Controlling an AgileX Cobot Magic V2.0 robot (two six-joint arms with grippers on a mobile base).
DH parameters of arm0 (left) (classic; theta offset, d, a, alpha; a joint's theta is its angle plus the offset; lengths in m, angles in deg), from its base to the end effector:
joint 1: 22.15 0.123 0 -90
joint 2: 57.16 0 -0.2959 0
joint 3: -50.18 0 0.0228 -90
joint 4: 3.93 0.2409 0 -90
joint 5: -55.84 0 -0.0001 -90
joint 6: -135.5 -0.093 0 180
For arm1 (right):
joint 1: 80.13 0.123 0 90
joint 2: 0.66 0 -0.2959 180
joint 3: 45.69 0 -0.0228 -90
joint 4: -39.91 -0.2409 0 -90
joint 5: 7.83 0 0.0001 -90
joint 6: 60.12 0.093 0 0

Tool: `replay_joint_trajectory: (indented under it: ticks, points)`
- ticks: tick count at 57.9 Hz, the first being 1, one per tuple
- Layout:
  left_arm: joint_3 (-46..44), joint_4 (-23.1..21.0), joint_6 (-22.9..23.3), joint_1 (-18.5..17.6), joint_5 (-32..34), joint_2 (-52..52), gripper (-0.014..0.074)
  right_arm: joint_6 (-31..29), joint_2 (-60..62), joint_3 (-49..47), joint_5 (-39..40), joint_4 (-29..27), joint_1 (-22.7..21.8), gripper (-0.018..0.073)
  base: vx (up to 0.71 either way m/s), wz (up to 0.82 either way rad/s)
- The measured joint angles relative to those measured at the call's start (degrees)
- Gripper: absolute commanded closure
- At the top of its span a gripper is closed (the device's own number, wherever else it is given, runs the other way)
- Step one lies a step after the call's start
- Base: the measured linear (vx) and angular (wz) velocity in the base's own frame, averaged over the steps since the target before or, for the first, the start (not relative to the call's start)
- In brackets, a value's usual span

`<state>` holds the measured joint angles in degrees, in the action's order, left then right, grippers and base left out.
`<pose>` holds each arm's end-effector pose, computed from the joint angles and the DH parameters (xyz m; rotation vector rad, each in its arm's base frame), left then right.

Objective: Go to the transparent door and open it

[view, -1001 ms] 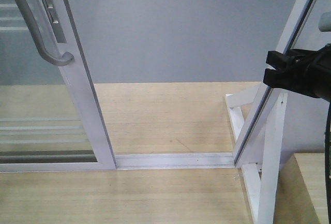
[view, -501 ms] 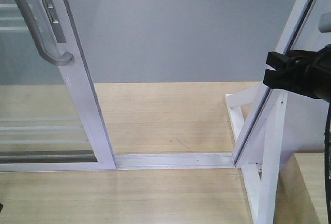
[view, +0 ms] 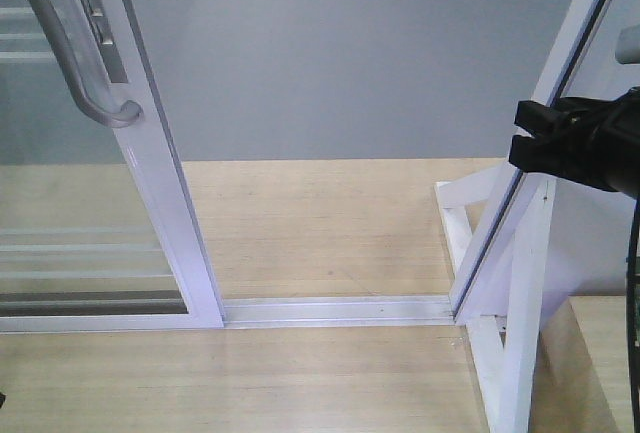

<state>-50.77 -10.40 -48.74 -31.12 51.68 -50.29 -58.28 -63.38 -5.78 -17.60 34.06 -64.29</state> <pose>0.0373 -0.0067 0.1981 0.0992 1.5708 -0.1596 0.1827 0.0535 0.3201 -0.1530 1.9658 0.2851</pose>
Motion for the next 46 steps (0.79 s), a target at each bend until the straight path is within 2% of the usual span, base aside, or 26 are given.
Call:
replay_joint_trajectory:
  ticks: [7, 18, 24, 33, 46]
  points:
    - [0.00, 0.00, 0.00, 0.00, 0.00, 0.00, 0.0601, -0.77, 2.82, 3.80, 1.46, 0.62, -1.20, 0.0335, 0.00, 0.00]
    - [0.00, 0.00, 0.00, 0.00, 0.00, 0.00, 0.0601, -1.84, 15.54, 15.72, 8.86, 1.43, -8.77, 0.0568, 0.00, 0.00]
    - [0.00, 0.00, 0.00, 0.00, 0.00, 0.00, 0.0601, -3.71, 24.13, 22.53, 12.31, 2.22, -12.48, 0.0571, 0.00, 0.00]
    - [0.00, 0.00, 0.00, 0.00, 0.00, 0.00, 0.0601, -4.93, 36.45, 31.00, 12.59, 2.44, -17.58, 0.0570, 0.00, 0.00]
    - [0.00, 0.00, 0.00, 0.00, 0.00, 0.00, 0.0601, -5.28, 51.09, 39.05, 11.68, 5.04, -18.89, 0.0566, 0.00, 0.00]
